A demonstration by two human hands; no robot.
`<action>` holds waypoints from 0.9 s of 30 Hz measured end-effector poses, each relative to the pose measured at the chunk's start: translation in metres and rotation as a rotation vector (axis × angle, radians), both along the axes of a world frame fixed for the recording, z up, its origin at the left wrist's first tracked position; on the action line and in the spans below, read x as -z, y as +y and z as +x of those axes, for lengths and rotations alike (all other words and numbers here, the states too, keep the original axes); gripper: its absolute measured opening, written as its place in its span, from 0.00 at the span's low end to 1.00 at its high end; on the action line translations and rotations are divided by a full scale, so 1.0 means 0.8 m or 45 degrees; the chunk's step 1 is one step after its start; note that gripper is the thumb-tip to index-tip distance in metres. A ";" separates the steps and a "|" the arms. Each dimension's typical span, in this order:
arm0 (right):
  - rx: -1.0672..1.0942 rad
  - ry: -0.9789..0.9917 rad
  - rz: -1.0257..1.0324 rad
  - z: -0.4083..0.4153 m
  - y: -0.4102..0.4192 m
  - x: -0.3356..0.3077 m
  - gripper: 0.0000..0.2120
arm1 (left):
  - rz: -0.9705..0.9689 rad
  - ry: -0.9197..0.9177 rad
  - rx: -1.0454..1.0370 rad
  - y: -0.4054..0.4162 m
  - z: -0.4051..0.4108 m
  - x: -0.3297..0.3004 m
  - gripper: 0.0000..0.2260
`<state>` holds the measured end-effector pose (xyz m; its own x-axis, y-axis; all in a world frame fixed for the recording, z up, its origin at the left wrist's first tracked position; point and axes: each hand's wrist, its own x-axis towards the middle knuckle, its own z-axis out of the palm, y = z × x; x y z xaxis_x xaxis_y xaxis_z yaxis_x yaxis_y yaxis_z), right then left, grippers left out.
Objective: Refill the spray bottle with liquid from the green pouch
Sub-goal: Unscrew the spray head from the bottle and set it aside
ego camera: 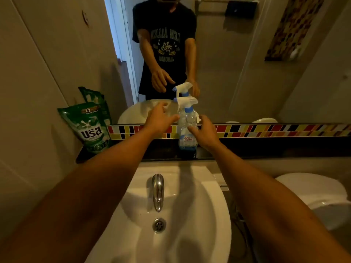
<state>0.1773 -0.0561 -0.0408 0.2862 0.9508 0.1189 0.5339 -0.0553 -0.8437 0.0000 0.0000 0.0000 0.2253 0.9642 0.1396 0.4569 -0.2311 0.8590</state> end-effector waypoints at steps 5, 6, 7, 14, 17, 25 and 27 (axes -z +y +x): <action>-0.039 0.244 -0.036 0.023 0.042 0.014 0.34 | -0.136 -0.345 -0.028 0.035 0.037 0.003 0.38; -0.062 0.263 -0.030 0.027 0.050 0.016 0.33 | -0.133 -0.390 -0.019 0.041 0.044 0.004 0.37; -0.095 0.289 -0.009 0.031 0.057 0.020 0.31 | -0.124 -0.431 -0.007 0.048 0.049 0.006 0.36; -0.235 0.329 -0.029 0.045 0.082 0.037 0.22 | -0.060 -0.474 0.112 0.059 0.070 0.011 0.31; -0.279 0.353 -0.034 0.050 0.085 0.040 0.21 | 0.003 -0.436 0.135 0.063 0.073 0.020 0.26; -0.328 0.381 -0.046 0.054 0.089 0.044 0.24 | 0.012 -0.435 0.165 0.062 0.085 0.022 0.19; -0.313 0.390 -0.046 0.055 0.089 0.042 0.25 | 0.043 -0.414 0.128 0.060 0.091 0.018 0.16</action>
<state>0.2213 0.0152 -0.0746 0.0664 0.9974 0.0284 0.2588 0.0103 -0.9659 0.0731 0.0481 -0.0143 0.2579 0.9330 0.2510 0.1337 -0.2918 0.9471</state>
